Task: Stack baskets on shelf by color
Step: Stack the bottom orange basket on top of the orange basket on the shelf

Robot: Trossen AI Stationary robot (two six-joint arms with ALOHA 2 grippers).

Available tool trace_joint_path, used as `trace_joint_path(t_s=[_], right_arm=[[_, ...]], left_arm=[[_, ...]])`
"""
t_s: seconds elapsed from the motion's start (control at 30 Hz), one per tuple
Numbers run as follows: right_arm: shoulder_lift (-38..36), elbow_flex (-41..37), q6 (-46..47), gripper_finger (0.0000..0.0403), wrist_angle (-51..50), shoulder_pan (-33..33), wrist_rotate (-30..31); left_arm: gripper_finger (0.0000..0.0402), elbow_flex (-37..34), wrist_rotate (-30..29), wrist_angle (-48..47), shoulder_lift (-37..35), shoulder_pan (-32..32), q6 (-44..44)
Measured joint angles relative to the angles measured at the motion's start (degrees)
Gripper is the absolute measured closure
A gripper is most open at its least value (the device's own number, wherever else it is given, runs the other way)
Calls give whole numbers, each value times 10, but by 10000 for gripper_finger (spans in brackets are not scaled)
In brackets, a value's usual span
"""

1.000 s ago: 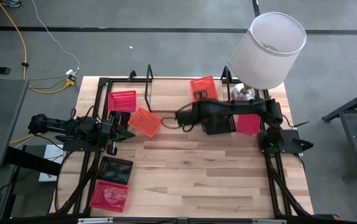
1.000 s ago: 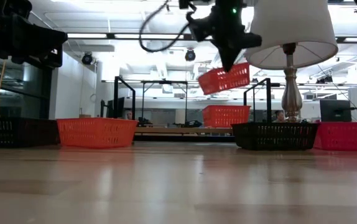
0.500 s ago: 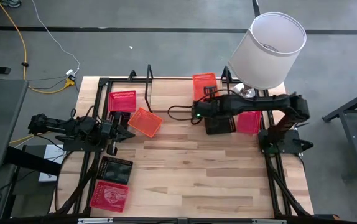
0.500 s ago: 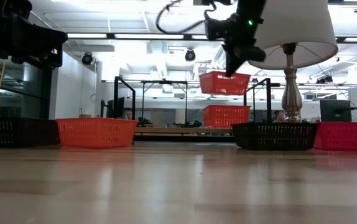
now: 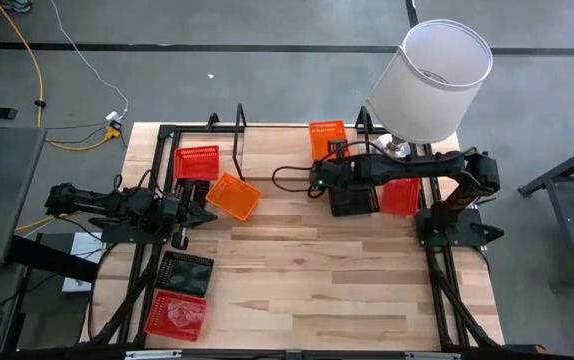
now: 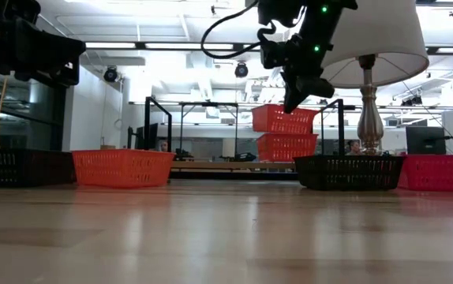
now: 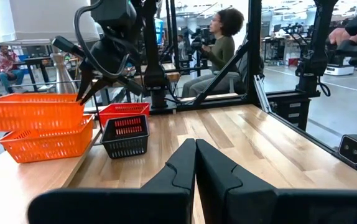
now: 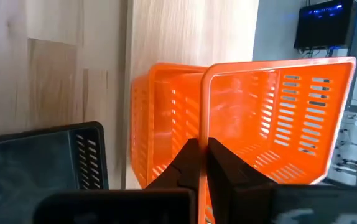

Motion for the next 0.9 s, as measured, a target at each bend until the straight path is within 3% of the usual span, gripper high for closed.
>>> trace_joint_path(t_s=[0.2,0.9], right_arm=[[0,0,17,403,-2,-4,-29],[1,0,77,403,-15,-12,-41]], left_arm=[[398,0,0,0,0,0,0],[398,0,0,0,0,0,0]])
